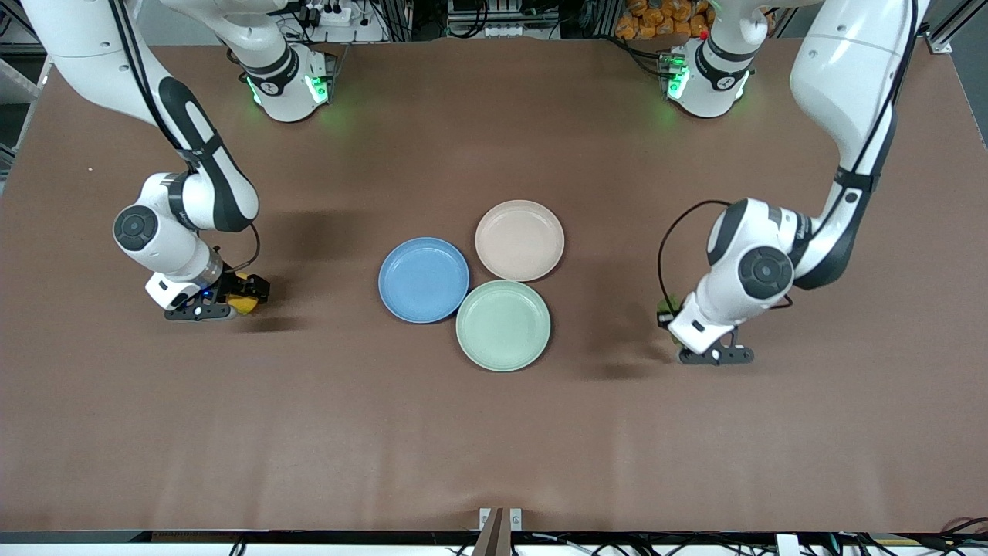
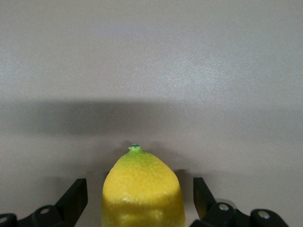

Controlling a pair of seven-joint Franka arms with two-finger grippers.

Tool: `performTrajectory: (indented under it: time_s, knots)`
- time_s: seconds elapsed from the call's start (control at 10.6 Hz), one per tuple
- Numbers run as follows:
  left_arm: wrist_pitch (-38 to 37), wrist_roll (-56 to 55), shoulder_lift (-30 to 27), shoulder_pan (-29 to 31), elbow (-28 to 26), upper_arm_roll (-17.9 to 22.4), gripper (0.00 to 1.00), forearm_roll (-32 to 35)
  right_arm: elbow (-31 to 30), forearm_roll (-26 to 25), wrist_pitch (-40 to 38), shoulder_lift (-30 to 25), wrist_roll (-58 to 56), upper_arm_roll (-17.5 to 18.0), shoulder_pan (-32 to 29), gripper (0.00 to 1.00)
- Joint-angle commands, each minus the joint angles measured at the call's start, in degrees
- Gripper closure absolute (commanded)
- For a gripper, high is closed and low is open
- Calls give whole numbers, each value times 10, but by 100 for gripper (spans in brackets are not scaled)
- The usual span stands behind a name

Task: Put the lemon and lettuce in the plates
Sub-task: 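Carry the lettuce with the left gripper over the beige plate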

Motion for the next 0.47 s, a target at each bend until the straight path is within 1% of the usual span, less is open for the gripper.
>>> performTrajectory:
  time_s: [0.0, 0.09, 0.19, 0.28, 0.38]
  knots:
    - [22, -49, -63, 7, -78, -29, 100, 8, -7, 7, 10, -2, -9, 0, 2, 10]
    - [22, -78, -67, 6, -87, -49, 100, 8, -7, 7, 10, 0, -9, 0, 2, 22]
    - [22, -110, -70, 3, -92, -68, 100, 9, -7, 7, 10, 0, -9, 0, 2, 38]
    - [22, -135, -70, 1, -96, -85, 100, 9, -6, 7, 9, 0, -9, 0, 2, 49]
    - [23, -158, -70, 1, -96, -104, 100, 9, -6, 7, 7, 0, -9, 0, 3, 54]
